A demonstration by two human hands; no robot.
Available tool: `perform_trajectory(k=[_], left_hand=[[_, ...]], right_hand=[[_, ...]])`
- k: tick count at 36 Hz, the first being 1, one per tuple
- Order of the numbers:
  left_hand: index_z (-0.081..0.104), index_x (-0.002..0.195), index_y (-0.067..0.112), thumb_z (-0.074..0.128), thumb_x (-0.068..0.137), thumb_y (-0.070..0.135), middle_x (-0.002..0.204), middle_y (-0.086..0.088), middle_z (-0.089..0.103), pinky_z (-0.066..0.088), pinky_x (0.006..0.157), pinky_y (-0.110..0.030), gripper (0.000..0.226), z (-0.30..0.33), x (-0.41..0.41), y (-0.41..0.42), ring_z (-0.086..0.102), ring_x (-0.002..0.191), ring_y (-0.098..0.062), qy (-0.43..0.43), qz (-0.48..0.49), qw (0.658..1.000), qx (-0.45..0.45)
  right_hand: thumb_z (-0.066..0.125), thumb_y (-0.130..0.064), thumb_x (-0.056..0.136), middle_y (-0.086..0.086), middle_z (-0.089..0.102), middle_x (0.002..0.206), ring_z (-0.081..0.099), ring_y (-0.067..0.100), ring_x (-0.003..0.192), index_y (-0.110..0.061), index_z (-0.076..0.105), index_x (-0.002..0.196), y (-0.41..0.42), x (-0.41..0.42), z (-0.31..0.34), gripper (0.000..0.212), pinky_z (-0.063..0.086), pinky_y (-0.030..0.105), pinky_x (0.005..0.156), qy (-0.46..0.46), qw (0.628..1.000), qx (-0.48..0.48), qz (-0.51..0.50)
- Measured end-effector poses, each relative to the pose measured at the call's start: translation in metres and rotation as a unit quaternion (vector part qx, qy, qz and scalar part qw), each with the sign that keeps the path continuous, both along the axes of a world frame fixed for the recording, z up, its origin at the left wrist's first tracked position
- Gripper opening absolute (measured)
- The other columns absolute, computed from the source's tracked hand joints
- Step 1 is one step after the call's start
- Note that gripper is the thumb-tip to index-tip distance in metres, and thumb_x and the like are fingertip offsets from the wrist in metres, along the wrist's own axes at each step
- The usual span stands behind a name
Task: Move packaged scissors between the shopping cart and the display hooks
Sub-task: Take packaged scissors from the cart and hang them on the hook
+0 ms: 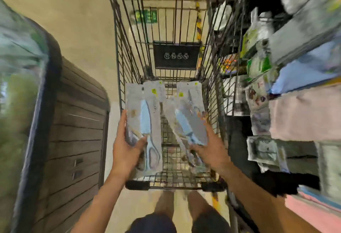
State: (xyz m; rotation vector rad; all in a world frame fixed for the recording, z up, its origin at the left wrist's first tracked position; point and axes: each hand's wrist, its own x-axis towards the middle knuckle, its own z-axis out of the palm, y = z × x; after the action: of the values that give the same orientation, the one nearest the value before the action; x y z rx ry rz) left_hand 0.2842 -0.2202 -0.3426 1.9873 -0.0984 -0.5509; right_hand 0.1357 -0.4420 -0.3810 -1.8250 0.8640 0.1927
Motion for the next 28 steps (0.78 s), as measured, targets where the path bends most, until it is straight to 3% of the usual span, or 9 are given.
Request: perform_trajectory(k=[3, 5, 7, 10, 13, 16, 20, 25, 28], left_hand=[[0.025, 0.148, 0.06, 0.081, 0.085, 0.016, 0.159, 0.012, 0.04, 0.034, 0.119, -0.051, 0.095, 0.029, 0.005, 0.007, 0.039, 0.146, -0.014, -0.01, -0.019, 1.0, 0.002], [0.028, 0.151, 0.053, 0.081, 0.085, 0.021, 0.157, 0.012, 0.042, 0.038, 0.117, -0.052, 0.092, 0.049, 0.005, 0.008, 0.042, 0.144, -0.016, -0.006, -0.029, 0.999, -0.013], [0.03, 0.151, 0.051, 0.083, 0.084, 0.022, 0.154, 0.008, 0.047, 0.042, 0.114, -0.052, 0.091, 0.068, 0.004, 0.008, 0.046, 0.141, -0.018, -0.002, -0.033, 0.999, -0.032], [0.031, 0.148, 0.058, 0.084, 0.083, 0.022, 0.142, -0.014, 0.058, 0.048, 0.107, -0.055, 0.091, 0.09, -0.004, 0.005, 0.056, 0.131, -0.032, -0.006, -0.058, 0.998, -0.036], [0.032, 0.149, 0.055, 0.083, 0.082, 0.02, 0.147, 0.002, 0.055, 0.05, 0.106, -0.049, 0.091, 0.112, -0.016, 0.0, 0.057, 0.131, -0.019, -0.004, -0.1, 0.993, -0.059], [0.033, 0.15, 0.053, 0.082, 0.082, 0.015, 0.151, 0.009, 0.051, 0.051, 0.105, -0.047, 0.091, 0.132, -0.034, -0.007, 0.057, 0.132, -0.014, -0.007, -0.145, 0.985, -0.095], [0.033, 0.147, 0.059, 0.082, 0.081, 0.012, 0.151, 0.007, 0.05, 0.054, 0.099, -0.056, 0.095, 0.149, -0.063, -0.021, 0.06, 0.128, -0.023, 0.0, -0.199, 0.971, -0.129], [0.036, 0.146, 0.058, 0.084, 0.078, 0.016, 0.155, 0.021, 0.04, 0.05, 0.104, -0.056, 0.093, 0.173, -0.115, -0.036, 0.051, 0.136, -0.017, -0.015, -0.267, 0.95, -0.159], [0.035, 0.143, 0.062, 0.085, 0.077, 0.021, 0.158, 0.013, 0.039, 0.046, 0.106, -0.06, 0.092, 0.182, -0.151, -0.037, 0.049, 0.139, -0.022, -0.026, -0.305, 0.938, -0.162]], right_hand=[[0.082, -0.033, 0.083, -0.029, 0.041, 0.14, 0.044, 0.001, 0.13, -0.05, 0.021, 0.151, 0.002, -0.011, 0.045, 0.093, 0.037, 0.026, 0.107, -0.02, 0.998, 0.009, -0.054], [0.083, -0.036, 0.081, -0.031, 0.038, 0.143, 0.041, -0.003, 0.131, -0.052, 0.02, 0.151, 0.007, -0.023, 0.068, 0.095, 0.036, 0.026, 0.11, -0.042, 0.995, 0.002, -0.096], [0.083, -0.033, 0.082, -0.046, 0.031, 0.136, 0.037, -0.01, 0.127, -0.058, 0.021, 0.146, 0.013, -0.038, 0.086, 0.092, 0.036, 0.024, 0.109, -0.068, 0.989, -0.008, -0.134], [0.085, -0.031, 0.08, -0.046, 0.029, 0.135, 0.035, -0.009, 0.129, -0.05, 0.024, 0.15, 0.023, -0.066, 0.111, 0.095, 0.038, 0.018, 0.105, -0.092, 0.977, -0.028, -0.192], [0.087, -0.016, 0.077, -0.037, 0.041, 0.133, 0.044, -0.02, 0.115, -0.044, 0.033, 0.147, 0.032, -0.098, 0.134, 0.093, 0.042, -0.002, 0.084, -0.131, 0.955, -0.007, -0.267], [0.09, -0.018, 0.072, -0.027, 0.052, 0.137, 0.055, -0.013, 0.117, -0.045, 0.039, 0.147, 0.041, -0.135, 0.149, 0.095, 0.049, 0.006, 0.088, -0.156, 0.937, -0.017, -0.313], [0.09, -0.016, 0.073, -0.031, 0.05, 0.132, 0.05, -0.027, 0.108, -0.046, 0.04, 0.145, 0.053, -0.182, 0.175, 0.093, 0.045, -0.002, 0.077, -0.179, 0.916, -0.045, -0.355], [0.087, -0.007, 0.076, -0.02, 0.055, 0.14, 0.058, -0.005, 0.121, -0.04, 0.042, 0.147, 0.082, -0.246, 0.195, 0.091, 0.053, 0.014, 0.089, -0.251, 0.878, -0.048, -0.406], [0.086, -0.01, 0.073, -0.02, 0.05, 0.145, 0.052, 0.003, 0.131, -0.045, 0.043, 0.142, 0.107, -0.285, 0.202, 0.088, 0.05, 0.008, 0.086, -0.281, 0.849, -0.068, -0.442]])
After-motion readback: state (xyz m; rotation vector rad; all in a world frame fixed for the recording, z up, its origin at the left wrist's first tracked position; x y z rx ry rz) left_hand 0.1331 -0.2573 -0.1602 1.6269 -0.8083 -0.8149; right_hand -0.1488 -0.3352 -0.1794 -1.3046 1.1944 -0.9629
